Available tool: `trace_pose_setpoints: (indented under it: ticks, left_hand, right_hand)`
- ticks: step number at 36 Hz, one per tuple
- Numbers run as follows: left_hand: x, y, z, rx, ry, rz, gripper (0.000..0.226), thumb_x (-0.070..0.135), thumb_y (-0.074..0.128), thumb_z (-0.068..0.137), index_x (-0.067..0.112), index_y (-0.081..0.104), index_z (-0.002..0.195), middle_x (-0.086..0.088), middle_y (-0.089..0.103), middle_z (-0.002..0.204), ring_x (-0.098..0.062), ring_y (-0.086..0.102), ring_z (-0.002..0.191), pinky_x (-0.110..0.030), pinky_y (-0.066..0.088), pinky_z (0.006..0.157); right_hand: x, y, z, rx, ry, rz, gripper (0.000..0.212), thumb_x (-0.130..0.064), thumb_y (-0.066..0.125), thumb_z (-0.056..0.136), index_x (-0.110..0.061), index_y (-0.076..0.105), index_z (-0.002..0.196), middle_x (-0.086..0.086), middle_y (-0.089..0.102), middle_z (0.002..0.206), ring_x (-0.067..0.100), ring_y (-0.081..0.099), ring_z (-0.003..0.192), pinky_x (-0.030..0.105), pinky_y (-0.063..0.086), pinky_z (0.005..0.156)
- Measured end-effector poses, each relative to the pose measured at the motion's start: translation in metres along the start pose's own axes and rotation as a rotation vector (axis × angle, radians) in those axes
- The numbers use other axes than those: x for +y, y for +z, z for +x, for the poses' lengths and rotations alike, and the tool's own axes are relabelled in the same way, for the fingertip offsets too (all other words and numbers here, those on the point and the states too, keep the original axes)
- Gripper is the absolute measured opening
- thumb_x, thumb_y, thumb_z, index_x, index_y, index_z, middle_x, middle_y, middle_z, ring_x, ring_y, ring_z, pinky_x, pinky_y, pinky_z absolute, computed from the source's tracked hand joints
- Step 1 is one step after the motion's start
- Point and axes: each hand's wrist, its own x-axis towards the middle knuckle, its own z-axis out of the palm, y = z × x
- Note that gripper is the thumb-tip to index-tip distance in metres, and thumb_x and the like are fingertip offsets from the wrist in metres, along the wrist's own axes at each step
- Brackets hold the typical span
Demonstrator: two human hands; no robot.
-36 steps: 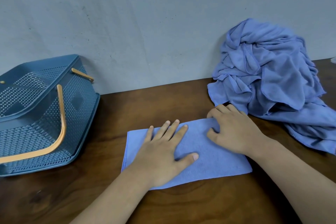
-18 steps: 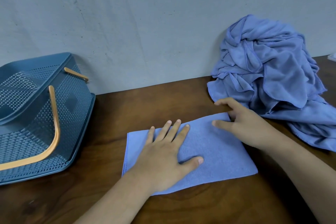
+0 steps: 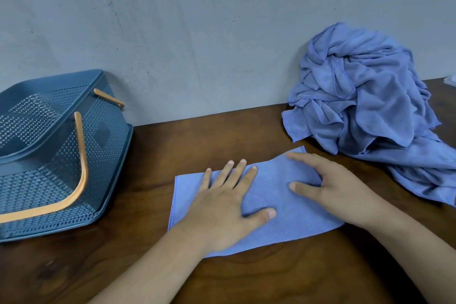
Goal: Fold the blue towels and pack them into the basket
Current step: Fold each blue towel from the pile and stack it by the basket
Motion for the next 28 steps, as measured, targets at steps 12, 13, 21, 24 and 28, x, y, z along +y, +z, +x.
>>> trace_pose_setpoints:
  ticks: [12, 13, 21, 24, 28]
  left_hand:
    - [-0.018, -0.006, -0.015, 0.044, -0.106, 0.007, 0.085, 0.089, 0.016, 0.094, 0.049, -0.005, 0.166, 0.025, -0.014, 0.172, -0.002, -0.018, 0.159, -0.046, -0.006, 0.132]
    - [-0.024, -0.007, -0.021, 0.049, -0.126, 0.008, 0.084, 0.088, 0.016, 0.094, 0.049, -0.004, 0.166, 0.026, -0.014, 0.172, -0.001, -0.017, 0.159, -0.045, -0.005, 0.132]
    - [-0.091, -0.010, -0.080, 0.064, -0.193, -0.096, 0.078, 0.088, 0.017, 0.095, 0.057, -0.004, 0.163, 0.036, -0.014, 0.168, 0.014, -0.021, 0.152, -0.034, -0.004, 0.132]
    - [-0.094, -0.011, -0.093, 0.063, -0.169, -0.096, 0.080, 0.090, 0.013, 0.093, 0.054, -0.004, 0.163, 0.036, -0.018, 0.167, 0.014, -0.024, 0.151, -0.034, -0.005, 0.132]
    - [-0.088, -0.017, -0.094, 0.082, -0.087, -0.173, 0.090, 0.097, 0.014, 0.085, 0.055, 0.005, 0.164, 0.038, -0.017, 0.167, 0.013, -0.026, 0.151, -0.040, -0.007, 0.132]
  right_hand:
    - [0.011, -0.010, 0.000, -0.095, 0.101, -0.060, 0.072, -0.042, 0.080, 0.091, -0.047, 0.046, 0.155, -0.028, 0.046, 0.150, -0.005, 0.041, 0.140, 0.027, 0.036, 0.119]
    - [0.011, -0.012, 0.000, -0.104, 0.104, -0.061, 0.072, -0.042, 0.079, 0.091, -0.047, 0.045, 0.155, -0.028, 0.046, 0.151, -0.004, 0.040, 0.142, 0.027, 0.035, 0.119]
    - [0.008, -0.014, -0.007, -0.129, 0.123, -0.120, 0.082, -0.054, 0.075, 0.089, -0.054, 0.032, 0.159, -0.030, 0.039, 0.158, 0.000, 0.035, 0.149, 0.034, 0.033, 0.123]
    - [0.001, -0.012, -0.009, -0.108, 0.109, -0.124, 0.088, -0.074, 0.072, 0.080, -0.063, 0.028, 0.156, -0.033, 0.029, 0.164, -0.003, 0.025, 0.154, 0.039, 0.029, 0.127]
    - [-0.021, -0.007, -0.018, -0.126, 0.116, -0.171, 0.103, -0.091, 0.077, 0.060, -0.076, 0.025, 0.147, -0.033, 0.023, 0.167, 0.000, 0.021, 0.156, 0.041, 0.029, 0.127]
